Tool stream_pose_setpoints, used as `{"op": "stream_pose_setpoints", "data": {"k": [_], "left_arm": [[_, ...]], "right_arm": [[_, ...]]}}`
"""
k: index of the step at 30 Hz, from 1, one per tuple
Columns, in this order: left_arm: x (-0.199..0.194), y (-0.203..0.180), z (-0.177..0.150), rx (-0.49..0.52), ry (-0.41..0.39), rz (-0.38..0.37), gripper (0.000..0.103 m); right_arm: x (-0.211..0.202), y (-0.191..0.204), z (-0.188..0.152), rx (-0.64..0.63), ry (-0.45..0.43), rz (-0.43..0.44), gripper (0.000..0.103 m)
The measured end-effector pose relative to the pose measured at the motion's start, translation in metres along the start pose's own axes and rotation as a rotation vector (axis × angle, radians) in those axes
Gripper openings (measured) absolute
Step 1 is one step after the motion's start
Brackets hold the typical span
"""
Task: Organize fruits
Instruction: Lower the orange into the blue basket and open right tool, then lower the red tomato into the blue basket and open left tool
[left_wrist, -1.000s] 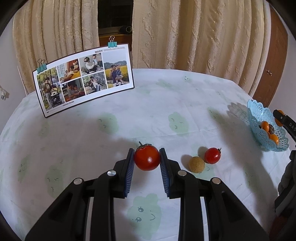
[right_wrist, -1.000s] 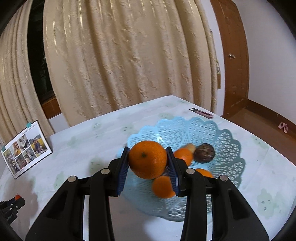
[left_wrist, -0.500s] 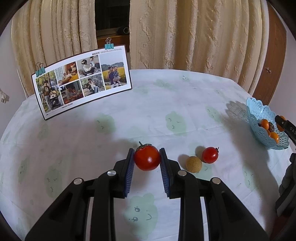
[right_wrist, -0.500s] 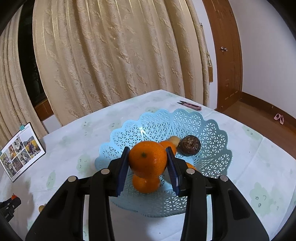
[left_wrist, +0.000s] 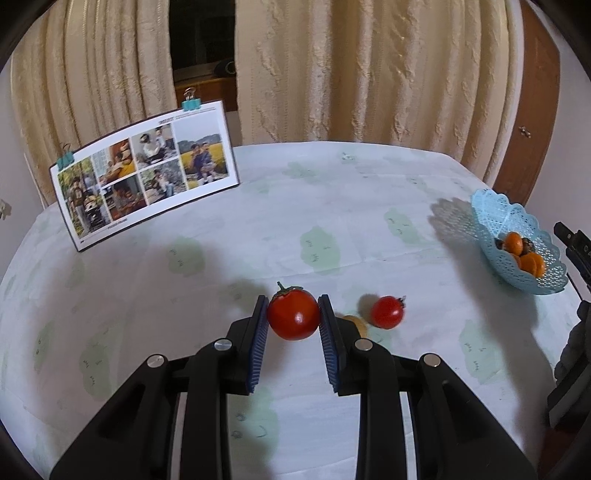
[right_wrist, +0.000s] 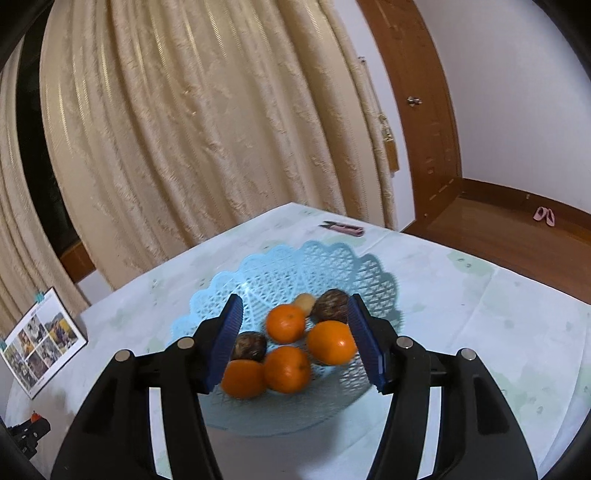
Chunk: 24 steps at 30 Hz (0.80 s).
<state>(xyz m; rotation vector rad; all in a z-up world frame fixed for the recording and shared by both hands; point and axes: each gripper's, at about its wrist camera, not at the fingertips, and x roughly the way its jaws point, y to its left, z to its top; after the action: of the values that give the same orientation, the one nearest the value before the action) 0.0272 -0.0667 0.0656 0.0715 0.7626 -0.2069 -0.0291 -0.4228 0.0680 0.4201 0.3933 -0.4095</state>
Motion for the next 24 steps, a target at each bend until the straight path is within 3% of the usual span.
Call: {"op": "stream_pose_setpoints", "data": {"k": [11,19,24], "left_arm": [[-0.006,-0.067,0.023,0.125,-0.04,-0.066,0.027],[0.004,-0.114,0.039,0.175,-0.046,-0.123,0.027],[0.013,-0.14,0.048,0.207,-0.053,-0.158,0.027]], "right_arm": [[-0.01,-0.035,0.0,0.09,-0.038,-0.055,0.065],[-0.014,-0.025,-0.006,0.064,-0.054,-0.06,0.068],[-0.025,-0.027,-0.004,0.077,-0.115,-0.077,0.072]]}}
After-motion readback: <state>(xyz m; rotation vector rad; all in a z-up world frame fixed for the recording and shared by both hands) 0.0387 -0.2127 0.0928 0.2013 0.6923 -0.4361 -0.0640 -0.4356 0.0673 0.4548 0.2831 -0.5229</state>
